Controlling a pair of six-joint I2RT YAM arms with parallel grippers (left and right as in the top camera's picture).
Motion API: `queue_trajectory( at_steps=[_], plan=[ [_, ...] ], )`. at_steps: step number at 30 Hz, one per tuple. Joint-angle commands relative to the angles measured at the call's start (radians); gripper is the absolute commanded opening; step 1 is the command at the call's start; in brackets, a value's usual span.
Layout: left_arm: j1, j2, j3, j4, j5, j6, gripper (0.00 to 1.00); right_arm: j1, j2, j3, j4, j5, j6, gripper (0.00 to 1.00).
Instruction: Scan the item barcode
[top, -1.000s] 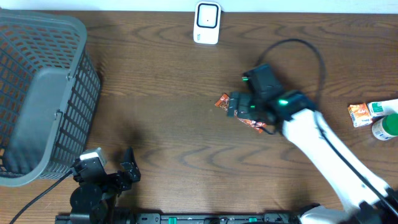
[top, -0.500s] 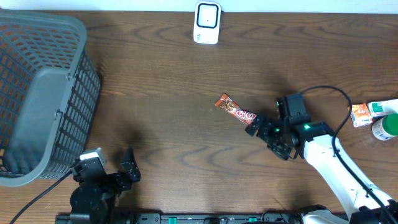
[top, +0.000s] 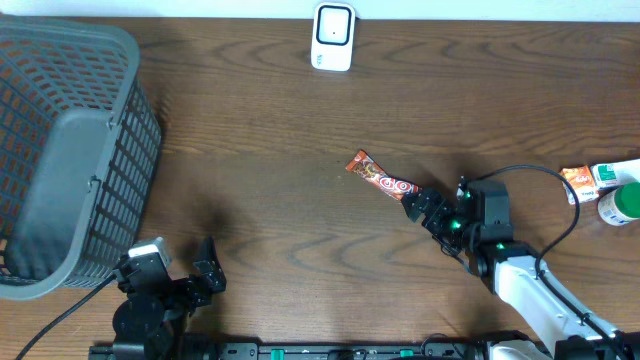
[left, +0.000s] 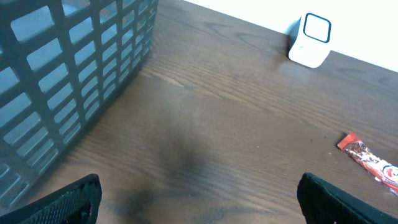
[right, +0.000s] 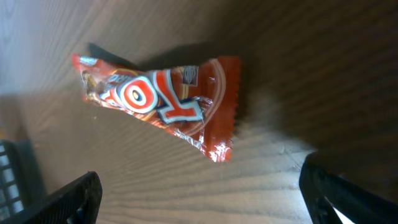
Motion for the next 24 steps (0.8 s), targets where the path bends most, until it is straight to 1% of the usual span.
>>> queue_trajectory(
  at_steps=[1, 7, 11, 21, 24],
  plan=[
    [-0.003, -0.001, 0.003, 0.001, -0.002, 0.013, 0.98, -0.004, 0.047, -0.127, 0.013, 0.004, 0.016, 0.99],
    [-0.003, -0.001, 0.003, 0.001, -0.002, 0.013, 0.98, -0.004, 0.077, -0.148, 0.029, 0.049, 0.015, 0.99],
    [-0.003, -0.001, 0.003, 0.001, -0.002, 0.013, 0.98, -0.004, 0.134, -0.148, 0.103, 0.058, 0.015, 0.99],
    [-0.003, -0.001, 0.003, 0.001, -0.002, 0.013, 0.98, -0.003, 0.41, -0.148, 0.299, 0.039, 0.01, 0.99],
    [-0.003, -0.001, 0.003, 0.001, -0.002, 0.013, 0.98, -0.003, 0.486, -0.148, 0.349, 0.011, -0.005, 0.97]
  ],
)
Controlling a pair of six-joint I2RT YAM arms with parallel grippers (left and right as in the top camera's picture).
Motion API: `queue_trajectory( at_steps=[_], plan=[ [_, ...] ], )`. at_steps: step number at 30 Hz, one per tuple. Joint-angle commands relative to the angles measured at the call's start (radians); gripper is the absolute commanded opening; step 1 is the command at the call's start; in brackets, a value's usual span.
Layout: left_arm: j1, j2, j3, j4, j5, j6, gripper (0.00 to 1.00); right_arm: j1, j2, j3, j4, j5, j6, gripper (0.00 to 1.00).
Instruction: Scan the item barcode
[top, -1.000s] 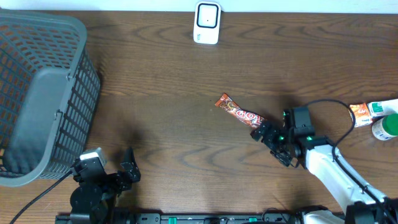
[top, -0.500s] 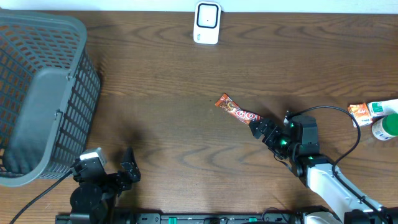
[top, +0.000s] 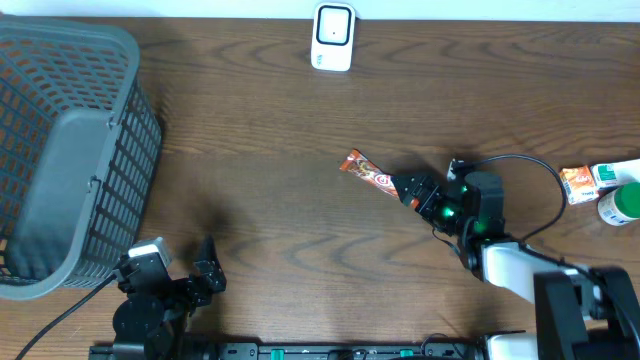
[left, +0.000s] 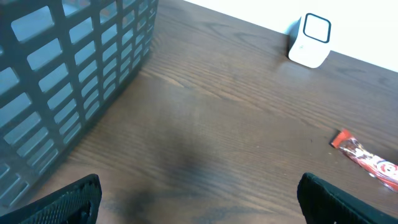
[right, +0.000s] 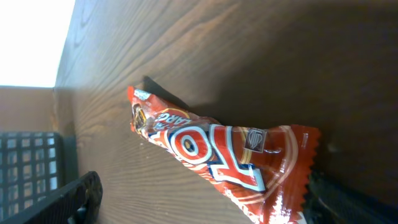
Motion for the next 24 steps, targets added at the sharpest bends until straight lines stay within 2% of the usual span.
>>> queue_trajectory(
  at_steps=[1, 2, 3, 4, 6, 7, 9, 10, 19, 24],
  plan=[
    [-0.003, -0.001, 0.003, 0.0, -0.002, 0.013, 0.98, 0.005, 0.245, -0.126, -0.122, 0.115, 0.003, 0.93],
    [-0.003, -0.001, 0.003, 0.0, -0.002, 0.013, 0.98, 0.005, 0.27, -0.126, -0.112, 0.116, -0.003, 0.85],
    [-0.003, -0.001, 0.003, 0.001, -0.002, 0.013, 0.98, 0.005, 0.296, -0.125, -0.096, 0.115, -0.012, 0.71],
    [-0.003, -0.001, 0.003, 0.001, -0.002, 0.013, 0.98, 0.005, 0.311, -0.125, -0.088, 0.115, -0.012, 0.62],
    [-0.003, -0.001, 0.003, 0.001, -0.002, 0.013, 0.98, 0.005, 0.348, -0.125, -0.043, 0.115, -0.019, 0.37],
    [-0.003, -0.001, 0.003, 0.001, -0.002, 0.013, 0.98, 0.005, 0.355, -0.125, -0.029, 0.115, -0.021, 0.33],
    [-0.003, -0.001, 0.003, 0.001, -0.002, 0.013, 0.98, 0.005, 0.364, -0.125, 0.008, 0.115, -0.031, 0.06],
    [-0.003, -0.001, 0.003, 0.001, -0.002, 0.013, 0.98, 0.005, 0.364, -0.124, 0.026, 0.115, -0.035, 0.01],
    [-0.003, -0.001, 0.003, 0.001, -0.002, 0.013, 0.98, 0.005, 0.308, -0.125, 0.357, -0.039, -0.101, 0.02],
    [-0.003, -0.001, 0.003, 0.001, -0.002, 0.013, 0.98, 0.005, 0.097, -0.125, 0.327, -0.064, -0.115, 0.02]
  ],
)
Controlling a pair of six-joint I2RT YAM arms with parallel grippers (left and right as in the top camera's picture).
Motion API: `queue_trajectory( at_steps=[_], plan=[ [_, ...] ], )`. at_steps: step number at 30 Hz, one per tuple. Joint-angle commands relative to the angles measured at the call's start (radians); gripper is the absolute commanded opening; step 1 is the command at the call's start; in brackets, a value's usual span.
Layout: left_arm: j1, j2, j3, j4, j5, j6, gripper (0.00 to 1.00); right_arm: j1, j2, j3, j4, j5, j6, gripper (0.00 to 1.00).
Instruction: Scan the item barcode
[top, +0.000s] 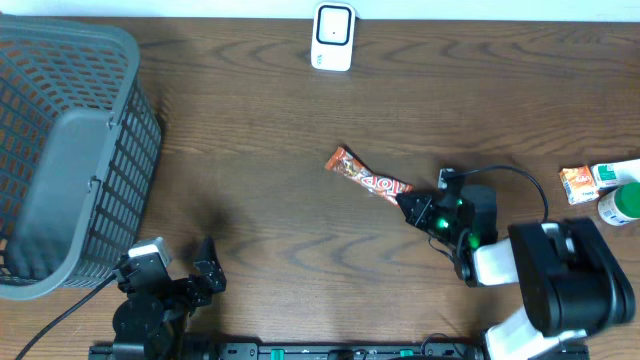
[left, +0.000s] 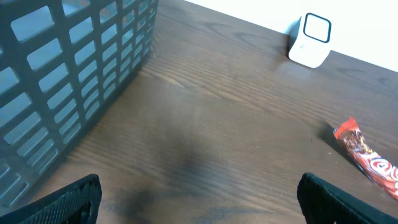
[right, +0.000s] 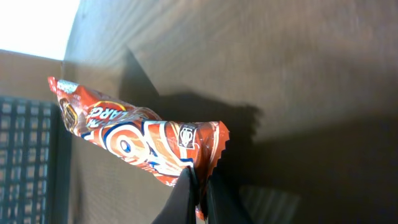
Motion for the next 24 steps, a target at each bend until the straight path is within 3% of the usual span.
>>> queue_trajectory(
  at_steps=[1, 5, 7, 8, 11, 14, 19, 20, 21, 23, 24],
  plan=[
    [-0.003, -0.001, 0.003, 0.001, -0.002, 0.013, 0.98, 0.01, -0.14, -0.03, -0.064, 0.026, -0.055, 0.02],
    [-0.003, -0.001, 0.003, 0.001, -0.002, 0.013, 0.98, 0.01, -0.396, -0.02, -0.235, 0.082, -0.104, 0.01],
    [-0.003, -0.001, 0.003, 0.001, -0.002, 0.013, 0.98, 0.01, -0.539, 0.006, -0.388, 0.146, -0.159, 0.02],
    [-0.003, -0.001, 0.003, 0.001, -0.002, 0.013, 0.98, 0.019, -0.65, 0.045, -0.547, 0.23, -0.219, 0.02],
    [-0.003, -0.001, 0.003, 0.001, -0.002, 0.013, 0.98, 0.047, -0.78, 0.123, -0.796, 0.397, -0.311, 0.01],
    [-0.003, -0.001, 0.003, 0.001, -0.002, 0.013, 0.98, 0.091, -0.865, 0.22, -0.989, 0.566, -0.368, 0.02],
    [-0.003, -0.001, 0.003, 0.001, -0.002, 0.013, 0.98, 0.156, -0.873, 0.326, -1.083, 0.655, -0.415, 0.01],
    [-0.003, -0.001, 0.003, 0.001, -0.002, 0.013, 0.98, 0.156, -0.861, 0.333, -1.113, 0.653, -0.377, 0.09],
    [-0.003, -0.001, 0.003, 0.001, -0.002, 0.013, 0.98, 0.152, -0.846, 0.332, -1.141, 0.639, -0.329, 0.24],
    [-0.003, -0.001, 0.003, 0.001, -0.002, 0.013, 0.98, 0.139, -0.792, 0.323, -1.212, 0.566, -0.259, 0.64],
    [-0.003, -0.001, 0.003, 0.001, -0.002, 0.013, 0.98, 0.138, -0.757, 0.316, -1.231, 0.523, -0.246, 0.9]
  ],
)
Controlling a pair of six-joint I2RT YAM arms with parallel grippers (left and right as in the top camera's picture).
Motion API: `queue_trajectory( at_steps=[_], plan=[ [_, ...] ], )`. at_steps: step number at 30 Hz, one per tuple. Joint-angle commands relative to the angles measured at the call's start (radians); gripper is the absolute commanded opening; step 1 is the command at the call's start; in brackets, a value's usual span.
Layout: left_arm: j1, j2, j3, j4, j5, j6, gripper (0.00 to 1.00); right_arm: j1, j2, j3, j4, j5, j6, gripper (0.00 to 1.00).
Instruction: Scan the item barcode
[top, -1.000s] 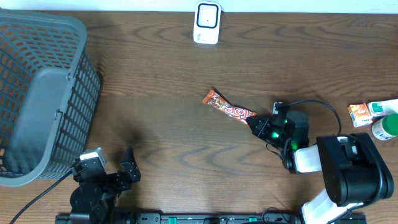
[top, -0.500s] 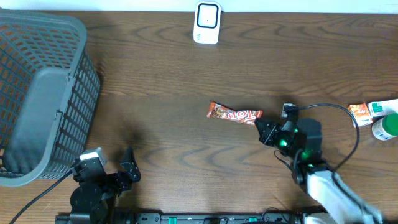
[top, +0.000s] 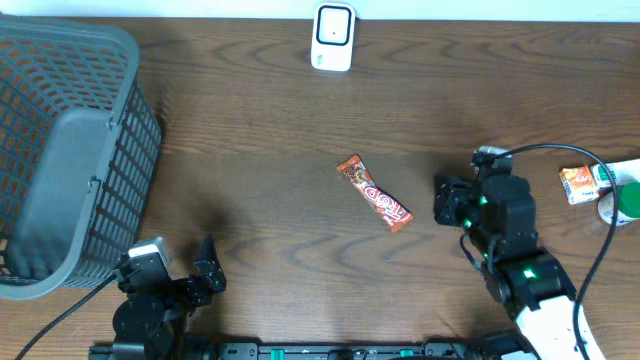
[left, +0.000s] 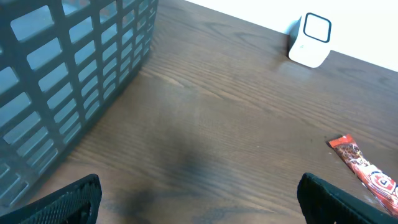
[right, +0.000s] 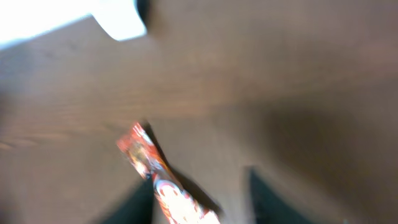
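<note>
The red-and-white snack bar (top: 375, 192) lies slanted on the wooden table near its middle. It also shows in the left wrist view (left: 365, 176) and, blurred, in the right wrist view (right: 163, 179). My right gripper (top: 441, 204) stands just right of the bar's lower end, apart from it. In its own blurred view its fingers are spread (right: 205, 198) and hold nothing. The white scanner (top: 332, 36) stands at the far edge (left: 310, 41). My left gripper (left: 199, 211) is open at the front left (top: 205, 272), far from the bar.
A grey mesh basket (top: 60, 150) fills the left side of the table (left: 62, 74). A few small packages and a green-capped bottle (top: 602, 185) lie at the right edge, close behind my right arm.
My right gripper was shut on the bar's wrapper end. Now it is open and sits further right. The bar lies free on the table, turned to a steeper slant.
At first my right gripper was open around the bar's right end. The bar then sat a little further left with the fingers still open. After that the gripper was shut on the wrapper edge. Now the bar is let go, and the left arm has stayed put.
</note>
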Motion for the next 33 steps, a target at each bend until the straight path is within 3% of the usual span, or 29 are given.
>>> queue_trajectory(
  at_steps=[1, 4, 15, 24, 29, 31, 33],
  plan=[
    [-0.003, -0.001, 0.003, 0.001, -0.002, 0.013, 0.98, -0.006, 0.111, -0.026, -0.049, -0.084, 0.067, 0.99],
    [-0.003, -0.001, 0.003, 0.001, -0.002, 0.013, 0.98, -0.005, 0.246, -0.041, -0.044, -0.235, 0.117, 0.99],
    [-0.003, -0.001, 0.003, 0.0, -0.002, 0.013, 0.98, -0.003, 0.449, -0.105, 0.086, -0.343, 0.29, 0.92],
    [-0.003, -0.001, 0.003, 0.001, -0.002, 0.013, 0.98, -0.003, 0.539, -0.344, 0.468, -0.399, 0.389, 0.85],
    [-0.003, -0.001, 0.003, 0.001, -0.002, 0.013, 0.98, -0.003, 0.616, -0.388, 0.531, -0.38, 0.4, 0.83],
    [-0.003, -0.001, 0.003, 0.001, -0.002, 0.013, 0.98, -0.003, 0.646, -0.388, 0.544, -0.37, 0.4, 0.76],
    [-0.003, -0.001, 0.003, 0.001, -0.002, 0.013, 0.98, -0.003, 0.682, -0.388, 0.581, -0.365, 0.4, 0.54]
  ],
)
